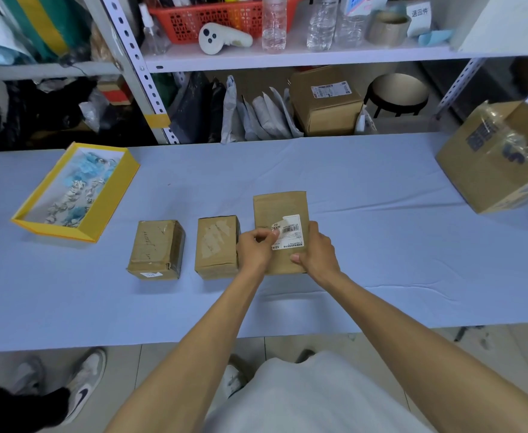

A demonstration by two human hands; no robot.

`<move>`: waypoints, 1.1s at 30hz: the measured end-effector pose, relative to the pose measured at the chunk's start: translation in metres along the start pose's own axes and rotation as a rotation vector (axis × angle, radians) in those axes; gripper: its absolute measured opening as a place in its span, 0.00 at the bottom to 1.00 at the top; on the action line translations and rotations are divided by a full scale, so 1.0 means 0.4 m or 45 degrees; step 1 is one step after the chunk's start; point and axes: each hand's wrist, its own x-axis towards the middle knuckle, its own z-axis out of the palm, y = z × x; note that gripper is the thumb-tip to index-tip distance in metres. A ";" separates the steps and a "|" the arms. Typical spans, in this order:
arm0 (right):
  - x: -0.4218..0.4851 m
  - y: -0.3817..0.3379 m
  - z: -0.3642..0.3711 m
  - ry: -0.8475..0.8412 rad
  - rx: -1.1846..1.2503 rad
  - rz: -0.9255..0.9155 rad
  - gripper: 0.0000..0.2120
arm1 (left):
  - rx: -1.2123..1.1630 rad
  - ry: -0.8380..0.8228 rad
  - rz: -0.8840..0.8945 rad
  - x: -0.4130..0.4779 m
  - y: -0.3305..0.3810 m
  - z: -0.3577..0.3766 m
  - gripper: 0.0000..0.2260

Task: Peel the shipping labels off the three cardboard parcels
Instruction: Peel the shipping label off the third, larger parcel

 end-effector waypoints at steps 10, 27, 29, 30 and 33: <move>-0.001 0.000 0.003 -0.005 -0.028 -0.005 0.27 | -0.084 -0.115 -0.017 -0.011 0.005 -0.012 0.04; -0.006 -0.001 0.001 -0.082 -0.057 -0.062 0.53 | -0.016 -0.109 0.242 -0.036 -0.005 -0.023 0.04; -0.008 -0.001 -0.008 -0.081 -0.002 -0.056 0.52 | -0.014 -0.114 0.247 -0.030 -0.007 -0.022 0.04; -0.011 -0.002 -0.011 -0.078 0.015 -0.055 0.52 | -0.016 -0.119 0.241 -0.025 -0.007 -0.022 0.03; -0.014 0.002 -0.016 -0.090 0.059 -0.064 0.51 | -0.026 -0.134 0.236 -0.016 -0.012 -0.023 0.02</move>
